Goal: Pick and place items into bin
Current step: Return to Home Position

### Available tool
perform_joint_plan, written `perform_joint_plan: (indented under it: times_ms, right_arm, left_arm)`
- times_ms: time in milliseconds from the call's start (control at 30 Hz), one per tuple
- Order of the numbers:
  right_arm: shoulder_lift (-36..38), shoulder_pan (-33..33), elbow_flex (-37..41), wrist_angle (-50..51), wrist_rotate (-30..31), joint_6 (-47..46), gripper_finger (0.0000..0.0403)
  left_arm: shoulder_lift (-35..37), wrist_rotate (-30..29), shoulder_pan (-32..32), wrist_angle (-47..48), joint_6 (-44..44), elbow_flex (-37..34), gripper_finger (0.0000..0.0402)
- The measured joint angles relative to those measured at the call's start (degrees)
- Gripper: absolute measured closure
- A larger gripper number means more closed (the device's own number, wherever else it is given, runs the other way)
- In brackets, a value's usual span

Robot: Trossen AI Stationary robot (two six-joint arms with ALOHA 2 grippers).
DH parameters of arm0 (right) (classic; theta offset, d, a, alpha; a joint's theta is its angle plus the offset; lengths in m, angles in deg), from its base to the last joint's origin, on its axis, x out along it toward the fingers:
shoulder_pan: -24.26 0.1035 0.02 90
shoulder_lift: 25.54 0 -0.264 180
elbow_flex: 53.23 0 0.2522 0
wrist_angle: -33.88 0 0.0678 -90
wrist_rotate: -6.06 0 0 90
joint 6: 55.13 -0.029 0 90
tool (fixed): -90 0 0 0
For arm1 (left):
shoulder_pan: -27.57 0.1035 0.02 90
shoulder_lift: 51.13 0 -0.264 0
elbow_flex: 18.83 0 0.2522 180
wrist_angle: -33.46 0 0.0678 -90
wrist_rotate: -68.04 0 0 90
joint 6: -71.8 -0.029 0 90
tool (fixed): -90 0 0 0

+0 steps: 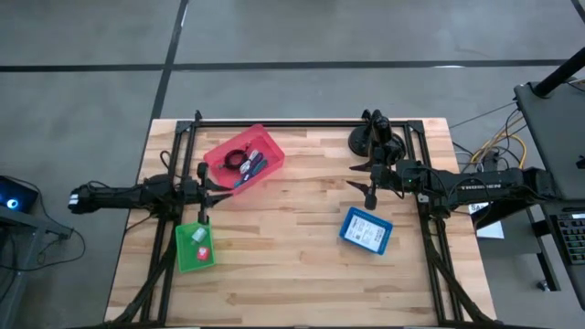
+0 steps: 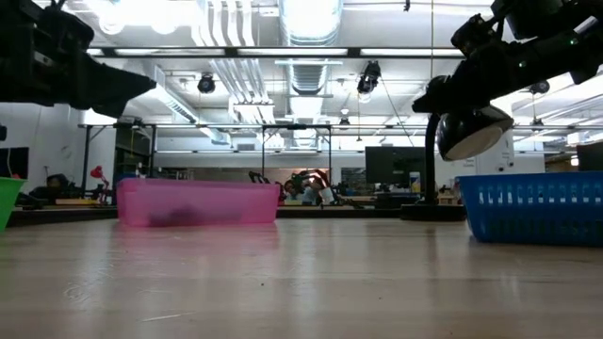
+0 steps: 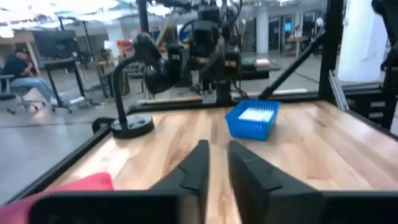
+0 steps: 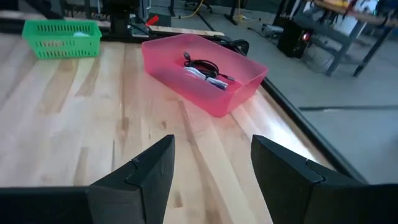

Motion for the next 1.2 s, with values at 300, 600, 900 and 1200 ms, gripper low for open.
perform_joint_plan:
  times_ms: [300, 600, 900, 1200]
  right_arm:
    - [0.13, -0.18, 1.22, -1.24, -3.77, 2.09, 0.0213]
    - [5.03, -0.11, 1.75, 1.61, -17.38, 0.29, 0.0314]
    - [22.96, 0.02, 6.67, 5.01, -16.52, -2.24, 0.0392]
    - [32.85, 2.99, 7.3, 12.38, -16.58, -2.48, 0.0394]
  left_arm:
    - [-2.18, 1.39, 0.0, -0.05, 1.65, -0.04, 0.039]
    - [-3.73, 1.36, 0.0, 0.12, 3.06, -0.09, 0.0389]
    - [-3.84, 1.31, 0.0, 0.1, 3.06, -0.13, 0.0389]
    - [-3.86, 0.57, 0.0, 0.13, 3.52, -0.16, 0.0389]
